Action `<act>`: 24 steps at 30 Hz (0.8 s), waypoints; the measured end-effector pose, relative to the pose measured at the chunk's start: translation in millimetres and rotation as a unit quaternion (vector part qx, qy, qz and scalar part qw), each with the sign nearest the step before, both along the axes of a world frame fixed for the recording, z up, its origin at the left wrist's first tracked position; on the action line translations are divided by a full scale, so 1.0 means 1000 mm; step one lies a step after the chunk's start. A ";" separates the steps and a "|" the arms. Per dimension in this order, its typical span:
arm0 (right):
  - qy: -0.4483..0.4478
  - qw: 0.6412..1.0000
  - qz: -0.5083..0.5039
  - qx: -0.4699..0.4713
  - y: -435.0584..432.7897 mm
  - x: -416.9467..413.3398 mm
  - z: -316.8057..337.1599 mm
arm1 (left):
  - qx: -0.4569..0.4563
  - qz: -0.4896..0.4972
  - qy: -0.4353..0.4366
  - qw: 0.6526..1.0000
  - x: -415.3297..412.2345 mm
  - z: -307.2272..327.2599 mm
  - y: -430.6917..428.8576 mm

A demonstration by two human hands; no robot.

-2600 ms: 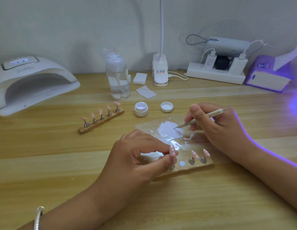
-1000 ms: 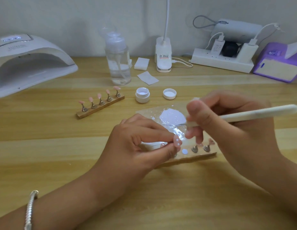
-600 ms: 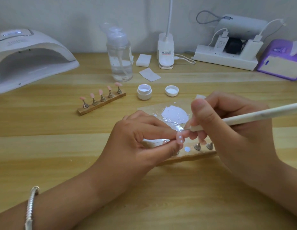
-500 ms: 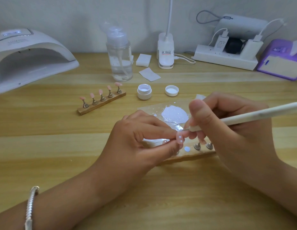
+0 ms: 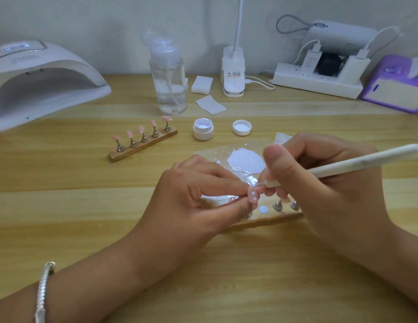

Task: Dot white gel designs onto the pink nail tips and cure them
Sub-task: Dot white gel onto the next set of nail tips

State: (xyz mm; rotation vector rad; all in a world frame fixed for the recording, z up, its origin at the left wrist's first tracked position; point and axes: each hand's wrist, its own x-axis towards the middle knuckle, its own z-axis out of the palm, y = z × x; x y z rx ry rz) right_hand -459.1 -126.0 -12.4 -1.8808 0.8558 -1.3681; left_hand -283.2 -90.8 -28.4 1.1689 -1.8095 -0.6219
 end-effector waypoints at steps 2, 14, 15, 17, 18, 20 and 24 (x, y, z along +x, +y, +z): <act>0.000 1.000 0.003 0.002 0.000 -0.001 0.000 | 0.000 0.000 0.003 1.000 0.000 0.000 0.000; 0.003 1.000 0.009 0.003 -0.002 -0.001 -0.001 | 0.003 0.000 0.003 1.000 0.000 0.000 0.000; 0.001 1.000 0.007 0.003 -0.002 -0.001 -0.002 | 0.003 0.000 0.003 1.000 0.000 0.000 0.000; -0.001 1.000 0.006 0.004 -0.002 -0.001 -0.002 | 0.003 0.001 0.001 1.000 0.000 0.000 0.000; -0.002 1.000 0.007 0.005 -0.002 -0.001 -0.002 | 0.002 0.001 0.000 1.000 0.000 0.000 0.000; -0.015 1.000 0.015 0.015 -0.002 -0.001 -0.001 | 0.002 0.001 0.000 1.000 0.000 0.000 0.000; -0.037 0.999 0.020 0.030 -0.002 0.000 0.000 | 0.003 -0.002 0.006 1.000 0.000 0.001 0.001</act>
